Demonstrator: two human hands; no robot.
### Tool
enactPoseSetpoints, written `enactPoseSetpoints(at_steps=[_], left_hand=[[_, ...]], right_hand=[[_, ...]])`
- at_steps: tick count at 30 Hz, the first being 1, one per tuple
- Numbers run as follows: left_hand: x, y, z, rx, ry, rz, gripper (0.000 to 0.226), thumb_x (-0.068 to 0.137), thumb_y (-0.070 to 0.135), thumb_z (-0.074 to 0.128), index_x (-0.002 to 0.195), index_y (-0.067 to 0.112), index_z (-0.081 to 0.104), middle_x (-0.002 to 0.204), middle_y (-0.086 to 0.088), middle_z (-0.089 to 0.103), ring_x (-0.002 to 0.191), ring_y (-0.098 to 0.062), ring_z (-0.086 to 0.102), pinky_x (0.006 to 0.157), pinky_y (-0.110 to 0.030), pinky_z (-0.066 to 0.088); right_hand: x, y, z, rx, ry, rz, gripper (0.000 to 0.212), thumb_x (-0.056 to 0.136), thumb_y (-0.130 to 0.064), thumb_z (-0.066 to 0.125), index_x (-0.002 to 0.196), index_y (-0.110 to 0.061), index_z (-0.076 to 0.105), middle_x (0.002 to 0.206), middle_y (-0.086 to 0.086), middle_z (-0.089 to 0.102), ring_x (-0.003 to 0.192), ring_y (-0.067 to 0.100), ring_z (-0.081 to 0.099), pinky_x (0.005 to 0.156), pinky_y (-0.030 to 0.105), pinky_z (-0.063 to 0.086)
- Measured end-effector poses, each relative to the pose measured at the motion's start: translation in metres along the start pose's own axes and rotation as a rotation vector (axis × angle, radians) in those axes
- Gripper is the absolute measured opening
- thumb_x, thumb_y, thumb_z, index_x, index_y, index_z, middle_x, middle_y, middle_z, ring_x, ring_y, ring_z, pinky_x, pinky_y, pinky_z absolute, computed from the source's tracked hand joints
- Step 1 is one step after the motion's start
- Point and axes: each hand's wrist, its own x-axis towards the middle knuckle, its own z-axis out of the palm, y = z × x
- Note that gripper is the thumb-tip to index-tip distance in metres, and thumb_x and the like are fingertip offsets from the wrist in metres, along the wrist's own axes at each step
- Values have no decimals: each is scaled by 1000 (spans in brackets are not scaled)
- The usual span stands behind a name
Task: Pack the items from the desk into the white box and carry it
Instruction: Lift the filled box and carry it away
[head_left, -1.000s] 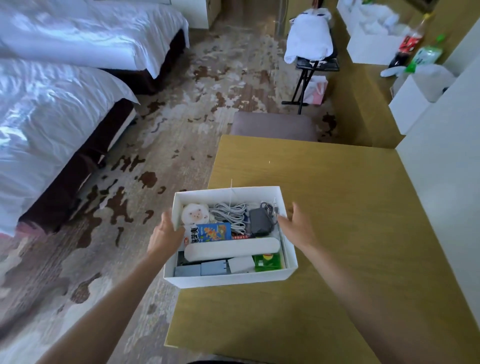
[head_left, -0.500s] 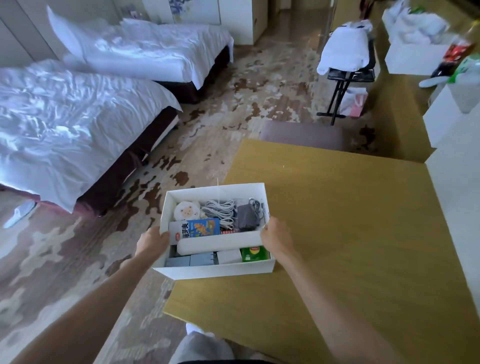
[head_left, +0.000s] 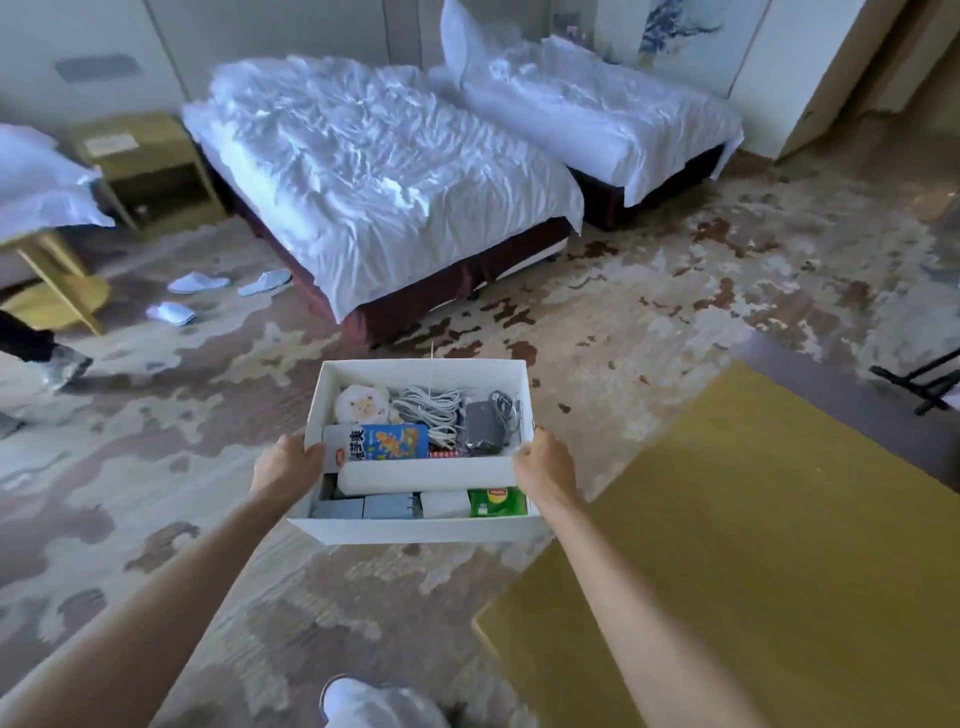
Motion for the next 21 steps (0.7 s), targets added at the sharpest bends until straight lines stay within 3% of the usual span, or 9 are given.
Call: enactPoseSetpoints(at_steps=[3,5,10,13,19,21], left_hand=[[31,-53,-32,-52,28,-83,24,92,15,47,98,3,67,76,-8,63,59,-18,55,48,-24,38],[52,-86,-56,-81,49,-146,24,92,14,46,96,1,66,80,-12,66,67,-26,58,57,-29,45],[85,-166,-117,-162,138,-317,27,92,17,45,101,-2,62,97,-21,68,89,-36,63,82,-42,53],[95,-216,-147,-188,225,-430,27,92,16,45,101,-2,62,98,-23,68,89,-36,64,81,-41,52],[104,-308,-186,-212,383,-701,28,91,16,45,103,0,64,98,-22,69,91,-38,64,83,-42,52],[103,-340,-198,-253,450,-810,28,91,17,44,101,2,66,96,-19,71,89,-36,65,84,-43,53]], right_hand=[[27,-63,51,-66,-72,-75,12,93,-6,47,95,-2,59,83,10,60,67,17,56,50,22,33],[47,-105,86,-117,-113,-132,12,92,-5,45,91,-4,57,82,7,56,60,12,46,47,24,32],[75,-204,177,-193,-214,-310,14,92,-3,45,87,1,57,85,4,55,57,14,49,43,22,32],[84,-262,231,-232,-287,-420,11,93,-6,44,86,-5,52,76,5,53,62,19,49,46,26,30],[103,-373,360,-347,-478,-662,21,95,-13,45,102,1,58,105,23,65,81,32,58,62,32,40],[102,-410,412,-381,-576,-752,22,96,-14,45,103,2,58,106,25,65,89,35,60,70,35,43]])
